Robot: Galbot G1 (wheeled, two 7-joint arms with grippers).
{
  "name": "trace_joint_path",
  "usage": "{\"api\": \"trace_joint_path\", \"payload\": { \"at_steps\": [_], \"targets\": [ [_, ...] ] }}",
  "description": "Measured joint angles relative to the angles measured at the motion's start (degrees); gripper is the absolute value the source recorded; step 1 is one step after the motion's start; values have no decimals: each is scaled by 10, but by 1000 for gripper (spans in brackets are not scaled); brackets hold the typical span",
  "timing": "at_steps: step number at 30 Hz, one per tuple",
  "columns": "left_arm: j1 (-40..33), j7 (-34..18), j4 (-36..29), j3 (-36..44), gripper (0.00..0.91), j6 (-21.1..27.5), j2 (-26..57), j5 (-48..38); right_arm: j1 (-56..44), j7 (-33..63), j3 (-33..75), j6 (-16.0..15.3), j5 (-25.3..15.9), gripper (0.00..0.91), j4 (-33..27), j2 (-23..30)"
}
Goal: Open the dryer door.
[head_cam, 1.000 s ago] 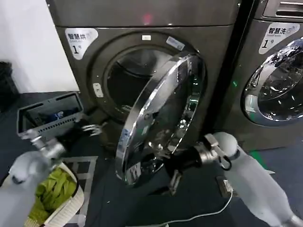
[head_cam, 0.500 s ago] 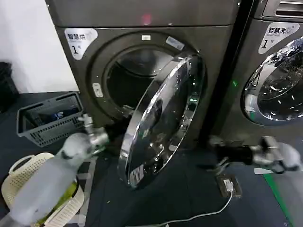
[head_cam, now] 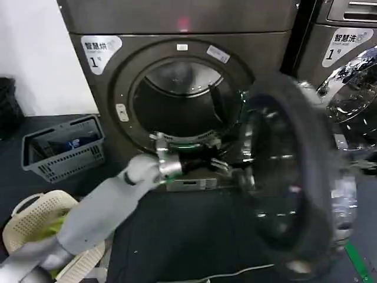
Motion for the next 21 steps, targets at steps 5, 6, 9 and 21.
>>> {"api": "trace_joint_path", "payload": {
  "at_steps": [5,6,9,21],
  "targets": [
    [-13,-16,16,26,907,-4,-26,18,-37,111,93,-19,4,907,15,22],
    [-16,-21,22,30,907,-8,-34,24,-42,127,106,-20,0,907,15,25],
    [-28,-36,44,44,907,-17,-63,40,-58,175,147,-30,-14,907,19,35],
    [-67,-75,152,77,907,-42,-197,111,-129,265,260,-59,-29,907,76,60]
  ]
}}
